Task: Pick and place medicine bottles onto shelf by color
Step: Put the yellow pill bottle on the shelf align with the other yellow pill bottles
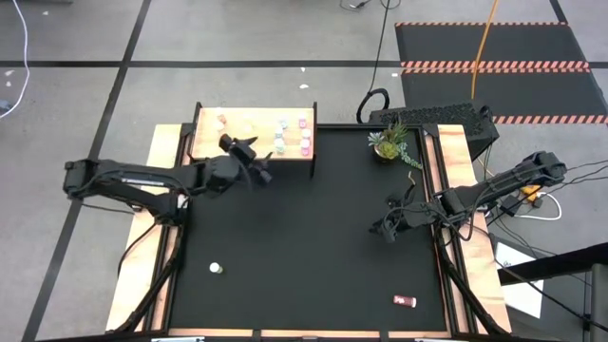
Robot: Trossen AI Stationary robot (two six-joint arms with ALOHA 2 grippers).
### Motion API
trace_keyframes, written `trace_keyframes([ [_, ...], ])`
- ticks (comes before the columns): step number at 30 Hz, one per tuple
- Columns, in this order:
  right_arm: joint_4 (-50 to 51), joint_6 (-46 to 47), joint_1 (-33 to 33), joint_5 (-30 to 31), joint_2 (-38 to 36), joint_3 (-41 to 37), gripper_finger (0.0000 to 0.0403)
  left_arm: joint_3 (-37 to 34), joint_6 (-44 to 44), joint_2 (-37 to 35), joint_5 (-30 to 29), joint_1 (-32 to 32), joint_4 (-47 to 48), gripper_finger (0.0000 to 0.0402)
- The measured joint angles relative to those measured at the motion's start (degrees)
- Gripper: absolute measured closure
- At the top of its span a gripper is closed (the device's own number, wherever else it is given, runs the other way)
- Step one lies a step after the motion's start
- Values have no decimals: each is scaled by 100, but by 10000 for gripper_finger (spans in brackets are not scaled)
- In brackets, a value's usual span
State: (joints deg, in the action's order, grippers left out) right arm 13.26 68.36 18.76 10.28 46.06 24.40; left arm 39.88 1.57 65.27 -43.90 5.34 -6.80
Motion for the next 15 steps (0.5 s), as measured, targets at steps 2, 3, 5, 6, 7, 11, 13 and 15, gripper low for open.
trace_keyframes([
  [2, 0, 116, 26, -42, 0, 0, 248, 0, -298, -266, -84, -160, 329, 95],
  [3, -20, 173, 44, -128, 0, 0, 248, 0, -464, -371, -114, -256, 426, 95],
  [5, -139, 285, 109, -291, 2, 0, 248, 0, -762, -517, -120, -494, 523, 98],
  [6, -223, 347, 159, -345, 2, 0, 248, 2, -916, -528, -120, -629, 507, 101],
  [7, -292, 421, 205, -443, 2, 0, 248, 7, -1087, -523, -116, -767, 504, 105],
  [11, -478, 732, 447, -974, 2, 0, 248, 9, -1911, -286, -116, -1271, 444, 125],
  [13, -501, 989, 638, -1198, 2, 0, 248, 9, -2161, -36, -116, -1548, 445, 135],
  [15, -505, 1238, 906, -1380, 4, 0, 248, 9, -2321, 328, -112, -1833, 181, 146],
])
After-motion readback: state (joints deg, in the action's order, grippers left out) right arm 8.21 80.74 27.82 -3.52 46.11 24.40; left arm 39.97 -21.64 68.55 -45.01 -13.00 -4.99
